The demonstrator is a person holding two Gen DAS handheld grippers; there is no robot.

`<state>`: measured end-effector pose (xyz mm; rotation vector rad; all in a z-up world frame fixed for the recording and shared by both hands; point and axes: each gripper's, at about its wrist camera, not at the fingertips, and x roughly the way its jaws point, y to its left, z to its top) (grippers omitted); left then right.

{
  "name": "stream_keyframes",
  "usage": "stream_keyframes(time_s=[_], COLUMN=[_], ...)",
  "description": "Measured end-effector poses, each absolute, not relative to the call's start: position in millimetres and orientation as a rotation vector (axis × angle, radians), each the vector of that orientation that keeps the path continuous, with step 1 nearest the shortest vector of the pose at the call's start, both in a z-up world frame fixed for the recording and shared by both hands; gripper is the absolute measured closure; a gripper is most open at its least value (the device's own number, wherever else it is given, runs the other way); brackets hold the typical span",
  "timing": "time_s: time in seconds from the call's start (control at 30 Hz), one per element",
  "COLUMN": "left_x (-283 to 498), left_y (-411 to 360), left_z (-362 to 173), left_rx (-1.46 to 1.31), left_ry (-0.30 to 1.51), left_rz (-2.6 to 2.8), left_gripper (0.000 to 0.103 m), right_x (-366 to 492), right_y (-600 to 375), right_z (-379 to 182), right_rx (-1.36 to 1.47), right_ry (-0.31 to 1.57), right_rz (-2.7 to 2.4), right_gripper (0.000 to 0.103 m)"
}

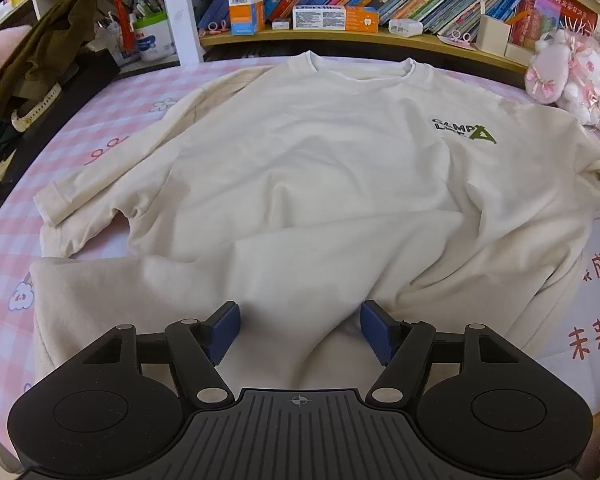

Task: Fold clothes

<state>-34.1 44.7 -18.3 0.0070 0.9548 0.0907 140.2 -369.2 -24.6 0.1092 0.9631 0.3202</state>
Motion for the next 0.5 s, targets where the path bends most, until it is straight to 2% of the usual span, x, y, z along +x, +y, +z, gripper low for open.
stream_keyframes(time_s=[0.13,0.17,0.2,0.23,0.33,0.5], left_x=[-33,-33,-33,-33,-34,-35], left_y=[45,45,45,45,44,43], left_z=[-19,-19,-19,-19,-19,-21], left_rx=[0.014,0.015,0.016,0.018,0.019,0.016], left_ry=[0.961,0.962,0.963,0.964,0.959,0.950], left_rz=[0.091,0.090,0.089,0.088,0.091,0.096], left_gripper=[0.034,0.034,0.034,0.034,0.034,0.033], right_x=[155,159,163,169,185,179], right_y=[-364,-364,-367,-373,-396,-412], right_z=[-33,-33,-32,-28,-15,-6], right_rx=[0.075,0.075,0.088,0.115,0.173,0.182], right_ry=[0.976,0.963,0.938,0.900,0.821,0.863], right_rz=[0.317,0.316,0.300,0.267,0.092,0.151], right_gripper=[0.052,0.056,0.069,0.076,0.072,0.070])
